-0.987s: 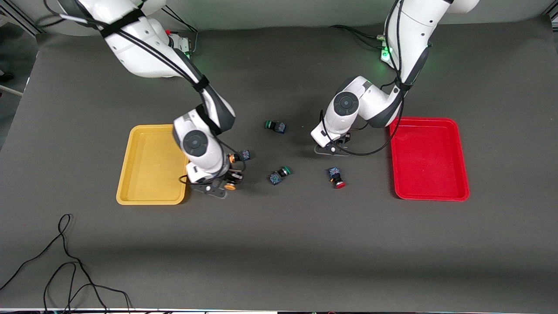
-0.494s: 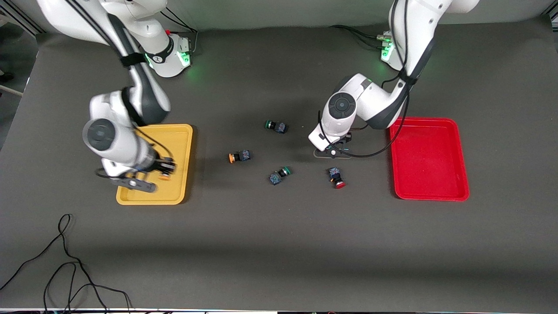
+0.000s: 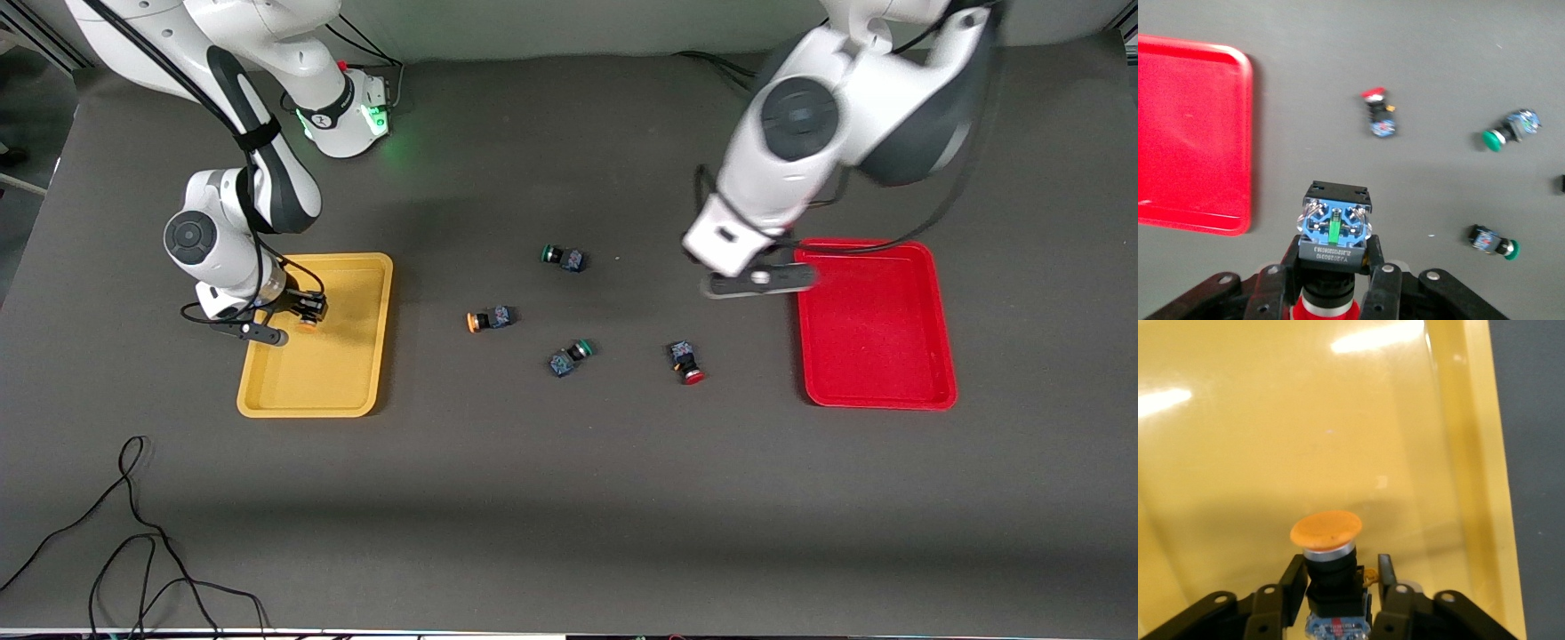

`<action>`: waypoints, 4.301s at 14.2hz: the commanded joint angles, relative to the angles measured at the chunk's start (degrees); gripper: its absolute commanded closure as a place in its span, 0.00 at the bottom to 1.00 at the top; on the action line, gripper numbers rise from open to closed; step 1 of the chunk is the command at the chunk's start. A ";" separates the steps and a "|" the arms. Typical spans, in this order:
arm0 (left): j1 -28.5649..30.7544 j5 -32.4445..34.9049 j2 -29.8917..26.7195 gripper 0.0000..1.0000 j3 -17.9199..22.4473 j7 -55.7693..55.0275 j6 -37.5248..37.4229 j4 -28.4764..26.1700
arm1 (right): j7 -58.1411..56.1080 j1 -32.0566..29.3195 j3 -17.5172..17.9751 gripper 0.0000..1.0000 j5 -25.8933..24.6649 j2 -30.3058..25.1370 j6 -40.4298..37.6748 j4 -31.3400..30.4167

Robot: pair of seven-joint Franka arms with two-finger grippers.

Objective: Place red and yellow buttons in trays

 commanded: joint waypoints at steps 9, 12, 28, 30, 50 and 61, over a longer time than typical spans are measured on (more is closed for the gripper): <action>25.03 0.68 -3.19 0.73 0.39 27.51 31.11 -30.66 | 31.26 3.79 16.04 0.00 10.93 6.56 -14.61 26.60; 25.39 1.55 3.48 0.71 0.48 27.51 48.11 -37.81 | 46.20 9.92 17.56 0.00 11.74 11.59 -13.81 31.54; 20.75 1.21 -1.33 0.00 -0.31 22.27 13.69 -12.17 | 64.09 16.01 16.77 0.84 10.86 17.05 -8.44 25.48; 15.05 1.21 0.24 0.00 -0.31 15.07 14.74 -9.98 | 59.63 15.92 14.24 0.86 10.77 13.20 -14.03 25.48; -5.99 9.64 30.39 0.32 0.31 -20.04 35.22 -3.46 | 3.35 9.68 -8.19 0.01 12.71 12.21 -17.32 24.95; -4.41 6.85 17.59 0.77 -0.13 -17.76 20.75 -0.30 | 2.56 9.51 -7.67 0.00 7.45 -8.32 -30.66 28.82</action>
